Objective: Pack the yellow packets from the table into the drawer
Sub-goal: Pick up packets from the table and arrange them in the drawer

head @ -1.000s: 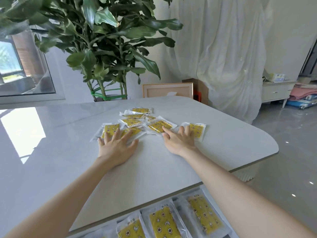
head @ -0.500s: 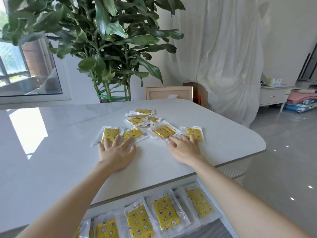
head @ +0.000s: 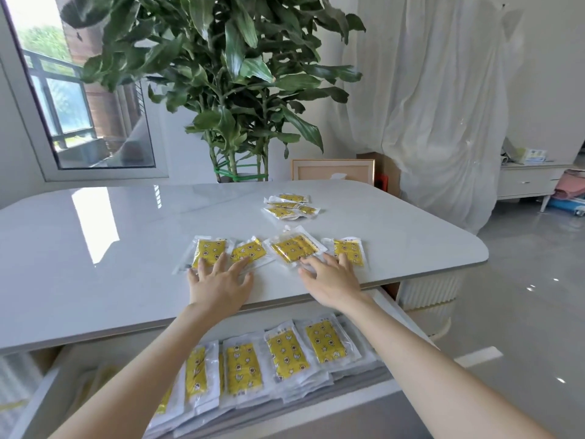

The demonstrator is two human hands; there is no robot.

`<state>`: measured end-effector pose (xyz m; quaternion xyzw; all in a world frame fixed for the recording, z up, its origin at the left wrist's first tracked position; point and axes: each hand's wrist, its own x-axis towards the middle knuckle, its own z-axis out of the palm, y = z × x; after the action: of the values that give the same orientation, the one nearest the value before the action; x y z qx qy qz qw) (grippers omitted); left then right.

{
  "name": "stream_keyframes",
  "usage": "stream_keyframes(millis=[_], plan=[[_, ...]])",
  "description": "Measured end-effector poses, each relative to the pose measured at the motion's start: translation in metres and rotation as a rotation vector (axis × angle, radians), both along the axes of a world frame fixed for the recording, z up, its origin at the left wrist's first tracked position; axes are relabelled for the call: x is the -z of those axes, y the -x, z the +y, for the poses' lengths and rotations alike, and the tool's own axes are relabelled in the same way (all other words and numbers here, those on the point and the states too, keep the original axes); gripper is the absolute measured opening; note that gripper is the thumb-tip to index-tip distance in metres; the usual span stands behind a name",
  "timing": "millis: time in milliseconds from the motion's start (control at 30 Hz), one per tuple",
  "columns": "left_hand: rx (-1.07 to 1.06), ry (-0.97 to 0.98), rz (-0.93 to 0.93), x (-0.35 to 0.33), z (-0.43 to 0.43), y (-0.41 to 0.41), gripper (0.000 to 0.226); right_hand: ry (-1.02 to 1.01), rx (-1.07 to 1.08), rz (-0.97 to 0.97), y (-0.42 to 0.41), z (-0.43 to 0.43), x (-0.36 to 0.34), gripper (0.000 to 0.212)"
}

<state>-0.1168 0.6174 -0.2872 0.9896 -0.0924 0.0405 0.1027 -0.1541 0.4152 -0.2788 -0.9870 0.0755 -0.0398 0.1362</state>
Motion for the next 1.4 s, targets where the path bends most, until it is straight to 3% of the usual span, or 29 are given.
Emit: stream_keyframes(millis=[133, 200, 333, 533, 633, 867, 1133, 1267, 1400], plan=[[-0.003, -0.015, 0.023, -0.002, 0.024, 0.014, 0.047, -0.056, -0.017, 0.032, -0.001, 0.014, -0.01, 0.039], [0.03, -0.008, 0.021, -0.007, 0.035, 0.018, 0.043, -0.068, 0.04, -0.05, -0.001, 0.021, -0.02, 0.036], [-0.054, 0.164, -0.122, -0.025, 0.044, 0.02, 0.039, -0.129, 0.101, -0.182, -0.015, 0.038, -0.034, 0.032], [-0.27, 0.2, 0.158, -0.03, 0.057, -0.015, 0.08, -0.134, 0.16, 0.137, -0.05, 0.05, -0.037, 0.065], [-0.277, 0.214, 0.147, -0.029, 0.055, -0.025, 0.101, -0.152, 0.146, 0.152, -0.058, 0.054, -0.037, 0.071], [-0.232, 0.624, 0.198, -0.027, 0.069, -0.047, 0.133, -0.33, -0.026, 0.126, -0.08, 0.05, -0.033, 0.075], [-0.192, 0.962, 0.195, -0.038, 0.078, -0.053, 0.096, -0.275, 0.128, 0.105, -0.098, 0.045, -0.038, 0.12], [-0.099, 1.175, 0.246, -0.056, 0.071, -0.05, 0.062, -0.354, 0.158, 0.095, -0.101, 0.046, -0.038, 0.125], [-0.062, 1.121, 0.376, -0.062, 0.054, -0.047, 0.034, -0.41, 0.175, 0.088, -0.099, 0.042, -0.037, 0.122]])
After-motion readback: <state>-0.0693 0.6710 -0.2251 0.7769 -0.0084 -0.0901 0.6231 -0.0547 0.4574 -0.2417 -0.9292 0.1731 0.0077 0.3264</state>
